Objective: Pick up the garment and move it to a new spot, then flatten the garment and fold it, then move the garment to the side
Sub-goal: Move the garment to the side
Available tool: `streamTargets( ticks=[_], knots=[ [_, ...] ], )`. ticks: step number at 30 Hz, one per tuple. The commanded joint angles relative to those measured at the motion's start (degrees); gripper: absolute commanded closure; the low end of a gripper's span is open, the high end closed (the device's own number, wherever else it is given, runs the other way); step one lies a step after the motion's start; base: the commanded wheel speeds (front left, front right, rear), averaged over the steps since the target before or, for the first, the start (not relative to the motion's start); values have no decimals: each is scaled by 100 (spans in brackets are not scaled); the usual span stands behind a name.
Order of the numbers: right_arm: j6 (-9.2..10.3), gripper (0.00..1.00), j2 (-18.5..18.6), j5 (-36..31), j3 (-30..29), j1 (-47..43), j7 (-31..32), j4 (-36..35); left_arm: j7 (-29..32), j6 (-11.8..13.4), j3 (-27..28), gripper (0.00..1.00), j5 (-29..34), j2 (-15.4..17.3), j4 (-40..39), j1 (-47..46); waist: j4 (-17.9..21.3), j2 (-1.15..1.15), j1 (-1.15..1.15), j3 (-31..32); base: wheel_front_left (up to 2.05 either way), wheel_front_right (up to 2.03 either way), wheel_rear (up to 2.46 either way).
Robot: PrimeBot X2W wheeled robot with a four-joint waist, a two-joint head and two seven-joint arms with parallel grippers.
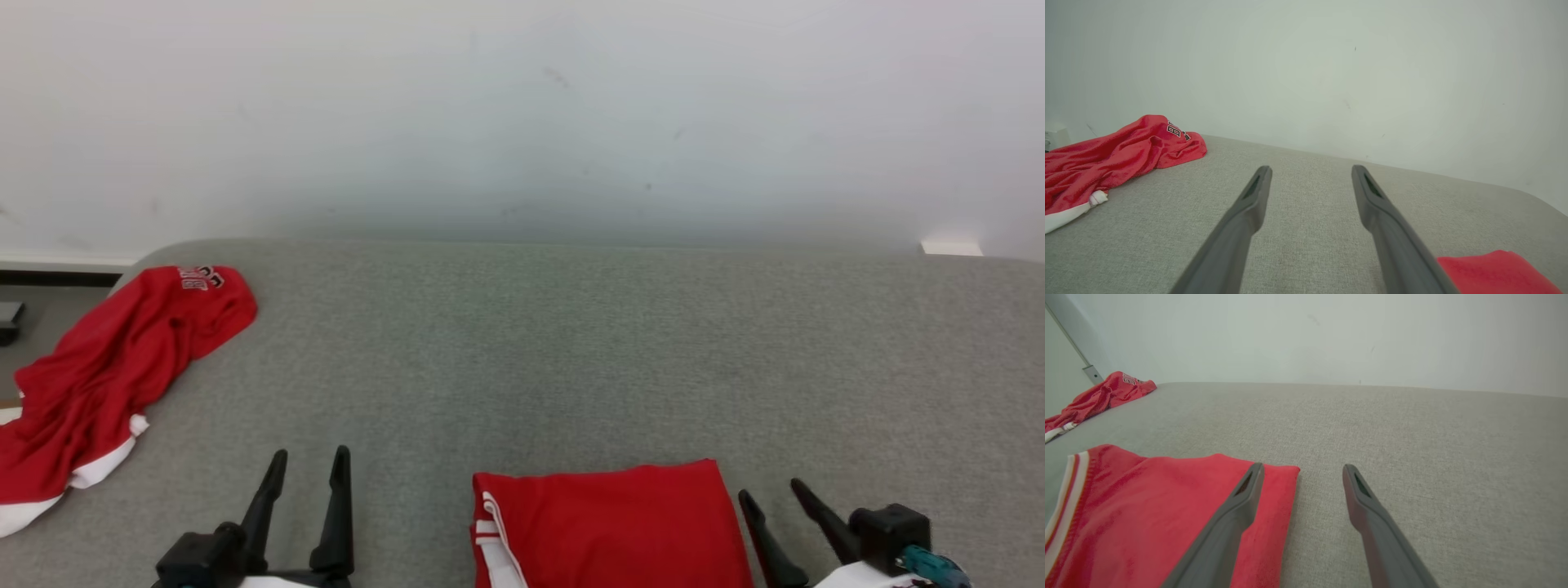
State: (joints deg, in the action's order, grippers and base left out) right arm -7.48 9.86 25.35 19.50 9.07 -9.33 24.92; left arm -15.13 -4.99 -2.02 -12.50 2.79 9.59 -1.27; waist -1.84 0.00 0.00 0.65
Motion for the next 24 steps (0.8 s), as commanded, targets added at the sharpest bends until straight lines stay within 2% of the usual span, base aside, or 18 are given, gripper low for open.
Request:
streamTargets(
  ticks=[1, 11, 15, 18, 24],
  knots=[
    [0, 0, -18, 121, 154, 150, 210, 222, 0, 21, -6, 0, -60, 22, 27, -51, -121, 0, 0, -14, 0, 0, 0],
    [0, 0, -156, 619, 553, 398, 1539, 1262, 0, 29, -101, 0, -94, 21, 87, -53, -552, 0, 0, -42, 0, 0, 0],
    [-1, 0, -146, 845, 787, 368, 1875, 1365, 0, 23, -115, 0, -78, 21, 99, -29, -663, 0, 0, -43, 0, 0, 0],
    [-2, 100, -77, 933, 849, 487, 1827, 1289, 0, 23, -104, 0, -62, 22, 105, -19, -697, 0, 0, -32, 0, 0, 0],
    [0, 100, 110, 993, 892, 797, 1719, 1104, 0, 38, -121, 0, -62, 20, 82, 10, -638, 0, 0, -13, 0, 0, 0]
  ],
)
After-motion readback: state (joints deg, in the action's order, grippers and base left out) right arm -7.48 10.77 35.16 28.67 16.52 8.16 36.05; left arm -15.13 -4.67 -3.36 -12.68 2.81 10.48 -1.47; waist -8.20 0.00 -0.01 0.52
